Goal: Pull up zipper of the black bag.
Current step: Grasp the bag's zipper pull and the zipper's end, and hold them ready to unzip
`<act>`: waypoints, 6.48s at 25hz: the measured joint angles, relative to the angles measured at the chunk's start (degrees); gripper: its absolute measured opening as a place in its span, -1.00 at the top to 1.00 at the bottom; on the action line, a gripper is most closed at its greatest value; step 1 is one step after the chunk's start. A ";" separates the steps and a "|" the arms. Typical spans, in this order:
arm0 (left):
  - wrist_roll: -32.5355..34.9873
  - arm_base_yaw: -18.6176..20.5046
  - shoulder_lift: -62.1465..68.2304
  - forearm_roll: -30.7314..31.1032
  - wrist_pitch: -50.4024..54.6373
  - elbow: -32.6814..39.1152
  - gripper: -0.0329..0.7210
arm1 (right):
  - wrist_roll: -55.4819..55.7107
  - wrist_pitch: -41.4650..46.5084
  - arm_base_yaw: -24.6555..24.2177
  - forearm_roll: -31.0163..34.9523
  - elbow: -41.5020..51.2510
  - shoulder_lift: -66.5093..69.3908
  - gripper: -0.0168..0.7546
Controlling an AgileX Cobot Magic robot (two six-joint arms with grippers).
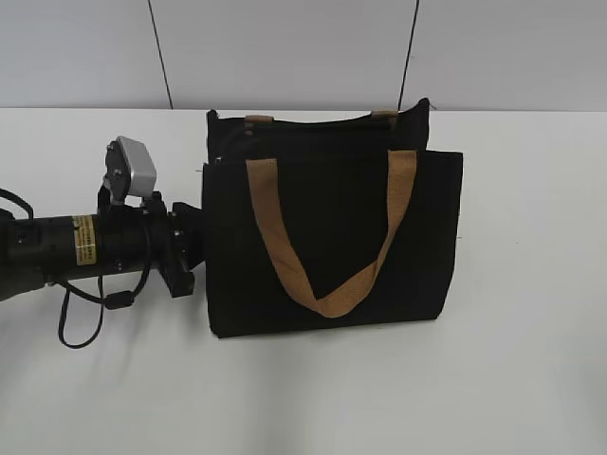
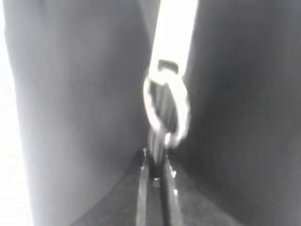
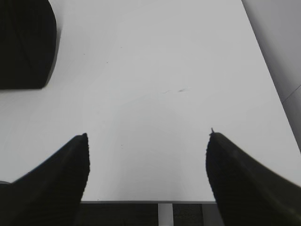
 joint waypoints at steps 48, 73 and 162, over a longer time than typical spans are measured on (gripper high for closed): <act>-14.97 1.69 -30.43 5.19 28.34 0.81 0.86 | -6.16 -7.39 0.32 16.36 -26.72 53.57 -0.56; -17.36 1.69 -30.43 3.25 27.23 -1.07 0.86 | 19.43 -12.47 46.44 15.03 -62.81 101.07 -0.12; -67.52 1.69 -34.32 40.80 33.97 -0.89 0.87 | -4.46 -3.72 32.16 39.59 -67.53 108.10 0.99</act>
